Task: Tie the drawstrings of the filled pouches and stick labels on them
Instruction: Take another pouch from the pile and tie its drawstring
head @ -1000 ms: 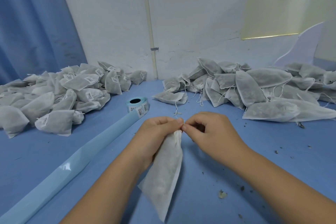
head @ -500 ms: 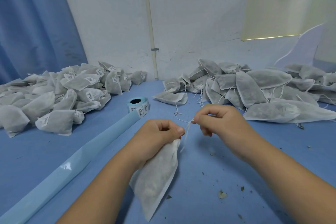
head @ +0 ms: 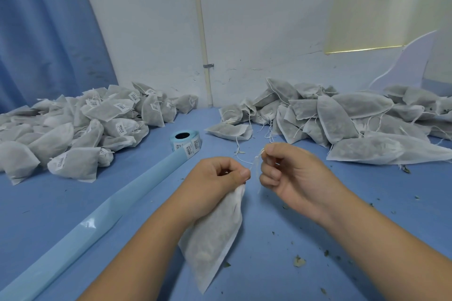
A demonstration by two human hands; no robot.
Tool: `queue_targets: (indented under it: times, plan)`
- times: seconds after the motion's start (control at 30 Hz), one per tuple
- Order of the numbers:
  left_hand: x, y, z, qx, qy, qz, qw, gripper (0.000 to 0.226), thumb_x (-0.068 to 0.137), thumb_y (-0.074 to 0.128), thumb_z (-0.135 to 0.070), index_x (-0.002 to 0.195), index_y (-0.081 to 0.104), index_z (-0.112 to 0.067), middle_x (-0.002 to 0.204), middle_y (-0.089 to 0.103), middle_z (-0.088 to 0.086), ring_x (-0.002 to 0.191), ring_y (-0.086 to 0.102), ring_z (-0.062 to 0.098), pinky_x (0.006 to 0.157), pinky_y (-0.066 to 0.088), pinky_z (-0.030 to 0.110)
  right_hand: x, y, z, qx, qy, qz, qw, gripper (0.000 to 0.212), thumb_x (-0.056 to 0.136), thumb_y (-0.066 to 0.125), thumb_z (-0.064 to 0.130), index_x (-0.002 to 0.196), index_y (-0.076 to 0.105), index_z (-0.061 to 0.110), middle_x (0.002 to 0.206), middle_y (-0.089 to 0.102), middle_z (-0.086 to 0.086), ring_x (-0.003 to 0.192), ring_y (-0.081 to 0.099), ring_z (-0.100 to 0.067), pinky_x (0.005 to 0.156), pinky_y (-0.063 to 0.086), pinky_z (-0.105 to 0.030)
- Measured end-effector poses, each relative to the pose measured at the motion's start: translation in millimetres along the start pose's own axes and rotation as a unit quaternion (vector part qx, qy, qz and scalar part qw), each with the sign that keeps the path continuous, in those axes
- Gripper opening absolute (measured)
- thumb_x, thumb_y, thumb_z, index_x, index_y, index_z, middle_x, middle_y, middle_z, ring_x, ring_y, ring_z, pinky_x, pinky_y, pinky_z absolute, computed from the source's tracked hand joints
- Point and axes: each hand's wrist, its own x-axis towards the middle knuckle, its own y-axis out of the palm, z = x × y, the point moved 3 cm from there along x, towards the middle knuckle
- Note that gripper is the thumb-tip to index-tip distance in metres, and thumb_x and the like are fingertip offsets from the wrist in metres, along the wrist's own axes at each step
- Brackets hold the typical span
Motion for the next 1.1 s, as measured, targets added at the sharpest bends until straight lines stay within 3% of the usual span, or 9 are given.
queue_targets:
  times: [0.23,0.33,0.4,0.53,0.7,0.83,1.0,1.03,1.1]
  plan:
    - [6,-9,6,0.048,0.031,-0.058,0.997,0.028,0.089,0.070,-0.021,0.065,0.067,-0.035,0.066,0.059,-0.012,0.064,0.050,0.005,0.068,0.041,0.022,0,-11,7,-0.050,0.071,0.052,0.995,0.014,0.070,0.058,0.010,0.063,0.046,0.009,0.059,0.041,-0.003,0.042,0.030,-0.010,0.043,0.026,-0.021]
    - [5,-7,11,0.063,0.017,-0.049,0.997,0.024,0.089,0.071,-0.023,0.066,0.067,-0.029,0.071,0.058,-0.001,0.067,0.049,0.011,0.069,0.042,0.030,3,-18,7,-0.114,0.064,0.025,0.991,0.022,0.076,0.058,0.004,0.055,0.053,0.011,0.060,0.040,-0.004,0.043,0.030,-0.012,0.044,0.025,-0.023]
    - [4,-7,13,0.062,0.008,-0.041,0.997,0.021,0.088,0.071,-0.026,0.068,0.068,-0.027,0.070,0.059,-0.003,0.066,0.049,0.009,0.068,0.042,0.026,5,-27,8,-0.166,0.043,-0.012,0.985,0.035,0.083,0.056,0.002,0.050,0.057,0.014,0.060,0.038,-0.004,0.045,0.032,-0.013,0.045,0.025,-0.025]
    - [0,-7,13,0.108,-0.032,0.016,0.993,0.020,0.088,0.067,-0.041,0.081,0.071,-0.022,0.074,0.065,-0.011,0.068,0.057,0.001,0.069,0.046,0.016,9,-43,14,-0.293,0.006,-0.073,0.953,0.029,0.081,0.062,0.011,0.053,0.064,0.019,0.054,0.043,-0.001,0.052,0.037,-0.017,0.051,0.034,-0.027]
    - [-4,-12,19,0.136,-0.125,0.123,0.975,0.050,0.077,0.066,-0.061,0.079,0.065,-0.011,0.074,0.061,-0.002,0.068,0.056,0.014,0.071,0.042,0.031,12,-59,24,-0.299,-0.027,-0.135,0.944,0.014,0.069,0.065,0.022,0.056,0.068,0.019,0.048,0.043,0.004,0.048,0.040,-0.014,0.053,0.038,-0.027]
    - [-6,-11,20,0.083,-0.142,0.145,0.976,0.060,0.064,0.071,-0.061,0.085,0.066,-0.005,0.077,0.063,0.002,0.072,0.060,0.018,0.072,0.044,0.033,11,-63,28,-0.308,-0.061,-0.177,0.933,0.019,0.076,0.064,0.015,0.057,0.065,0.016,0.050,0.045,0.001,0.047,0.038,-0.014,0.057,0.037,-0.028]
    - [3,-7,20,0.116,-0.119,-0.032,0.986,0.034,0.084,0.066,-0.054,0.069,0.058,-0.025,0.063,0.057,-0.013,0.061,0.054,0.009,0.064,0.040,0.028,0,-32,26,-0.404,-0.207,-0.159,0.877,0.018,0.076,0.065,0.005,0.062,0.062,0.015,0.055,0.049,0.011,0.049,0.040,-0.002,0.048,0.034,-0.011]
    - [4,-5,20,0.102,-0.117,-0.063,0.986,0.033,0.086,0.064,-0.053,0.071,0.056,-0.024,0.064,0.056,-0.011,0.062,0.052,0.011,0.064,0.039,0.029,-4,-21,24,-0.448,-0.251,-0.130,0.848,0.018,0.075,0.067,0.002,0.063,0.062,0.014,0.059,0.051,0.009,0.052,0.043,-0.003,0.051,0.035,-0.011]
    - [5,-2,19,0.083,-0.112,-0.094,0.986,0.035,0.087,0.061,-0.052,0.074,0.053,-0.021,0.067,0.052,-0.007,0.062,0.049,0.013,0.063,0.037,0.030,-12,-2,13,-0.572,-0.324,-0.060,0.751,0.014,0.073,0.070,0.003,0.067,0.063,0.014,0.067,0.052,0.007,0.058,0.046,-0.007,0.056,0.039,-0.017]
